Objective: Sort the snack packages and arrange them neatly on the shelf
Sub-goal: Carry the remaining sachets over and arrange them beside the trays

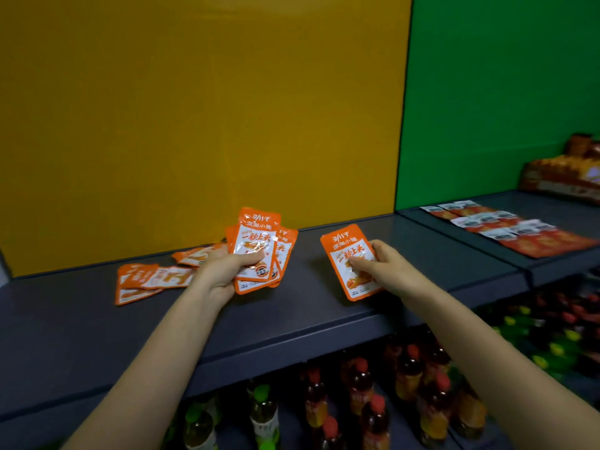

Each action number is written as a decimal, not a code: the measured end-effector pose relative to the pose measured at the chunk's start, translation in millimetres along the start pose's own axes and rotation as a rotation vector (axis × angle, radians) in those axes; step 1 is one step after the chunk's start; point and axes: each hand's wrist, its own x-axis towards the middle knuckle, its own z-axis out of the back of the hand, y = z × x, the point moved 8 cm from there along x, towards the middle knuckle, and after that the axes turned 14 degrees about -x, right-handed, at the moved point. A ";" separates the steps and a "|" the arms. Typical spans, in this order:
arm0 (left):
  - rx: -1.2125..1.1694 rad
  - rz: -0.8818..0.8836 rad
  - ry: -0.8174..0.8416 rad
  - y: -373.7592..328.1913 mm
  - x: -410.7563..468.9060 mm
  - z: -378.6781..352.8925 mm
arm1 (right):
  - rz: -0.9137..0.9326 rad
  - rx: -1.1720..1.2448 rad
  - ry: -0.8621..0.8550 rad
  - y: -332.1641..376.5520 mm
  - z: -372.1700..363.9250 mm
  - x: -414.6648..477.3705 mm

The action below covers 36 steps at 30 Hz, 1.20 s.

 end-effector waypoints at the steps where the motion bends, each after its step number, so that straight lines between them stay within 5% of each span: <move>1: -0.010 0.021 0.026 9.0 1.2 -18.7 | -0.018 0.002 -0.015 -9.9 15.2 -2.7; 17: -0.038 0.179 0.199 151.4 -16.3 -315.6 | -0.148 0.008 -0.253 -169.3 300.1 -43.9; 36: -0.038 0.048 0.265 178.1 47.2 -542.8 | -0.171 -0.046 -0.271 -292.0 480.8 63.5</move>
